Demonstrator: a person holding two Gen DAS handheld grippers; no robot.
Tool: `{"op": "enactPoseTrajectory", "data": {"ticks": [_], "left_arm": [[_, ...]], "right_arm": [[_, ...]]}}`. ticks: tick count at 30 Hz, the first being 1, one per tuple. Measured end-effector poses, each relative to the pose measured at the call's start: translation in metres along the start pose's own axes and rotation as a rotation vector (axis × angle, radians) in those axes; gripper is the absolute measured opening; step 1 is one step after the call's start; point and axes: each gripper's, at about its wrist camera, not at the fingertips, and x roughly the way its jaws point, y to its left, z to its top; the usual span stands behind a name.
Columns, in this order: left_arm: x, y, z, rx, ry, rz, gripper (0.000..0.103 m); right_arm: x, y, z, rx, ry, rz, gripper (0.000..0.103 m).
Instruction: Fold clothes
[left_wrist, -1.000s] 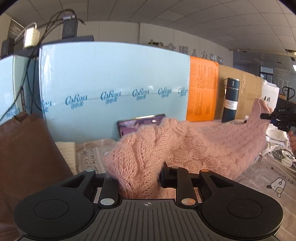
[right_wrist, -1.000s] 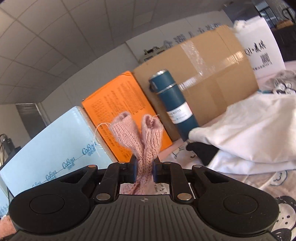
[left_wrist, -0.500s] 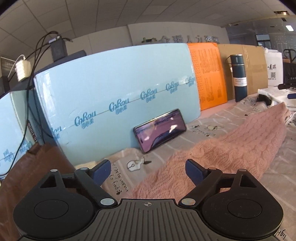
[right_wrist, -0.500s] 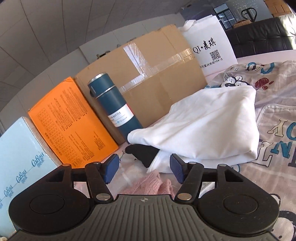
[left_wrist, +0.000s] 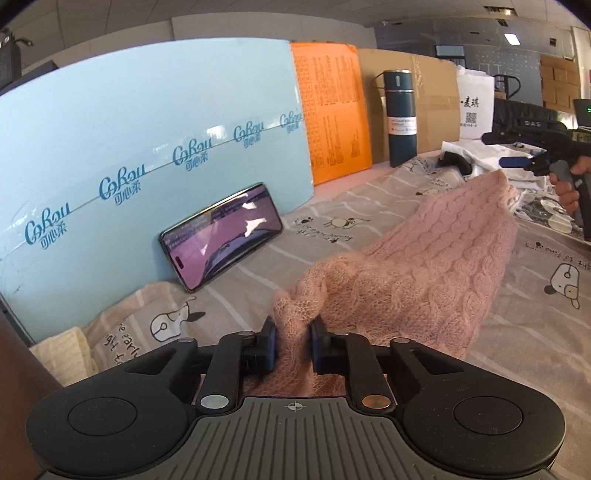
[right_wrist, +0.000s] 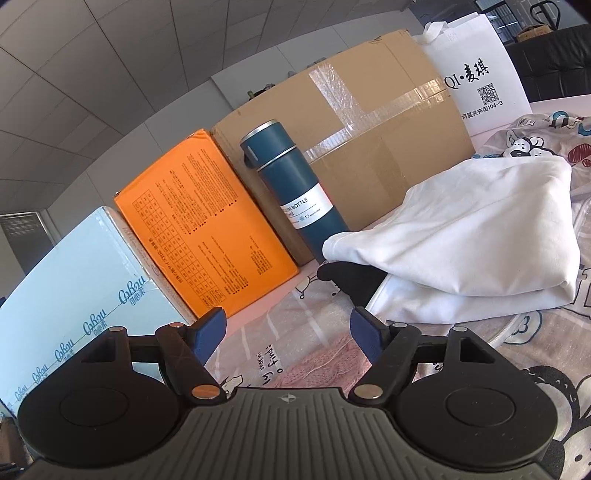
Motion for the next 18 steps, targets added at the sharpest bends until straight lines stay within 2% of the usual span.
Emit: {"op": "enactPoseTrajectory", "data": {"ticks": [2,5,9,14,15,18], "left_arm": [[-0.016,-0.009,-0.001,0.017,-0.052,0.017,0.013],[-0.034,-0.032,-0.009,0.072,-0.091,0.027,0.013],[-0.057,-0.063,-0.020,0.147,-0.142,0.040,0.013],[-0.087,-0.101,-0.034,0.239,-0.205,0.055,0.013],[-0.089,-0.105,-0.038,0.244,-0.198,0.053,0.013],[-0.095,-0.112,-0.047,0.230,-0.187,0.036,0.013]], "right_arm": [[0.000,0.001,-0.001,-0.005,0.007,0.010,0.072],[0.001,0.003,-0.002,-0.011,0.019,0.039,0.072],[0.002,0.006,-0.003,-0.009,0.061,0.122,0.072],[0.012,0.013,-0.011,0.051,0.206,0.316,0.072],[0.014,0.016,-0.014,0.059,0.239,0.351,0.072],[0.019,0.026,-0.021,0.053,0.318,0.380,0.072]]}}
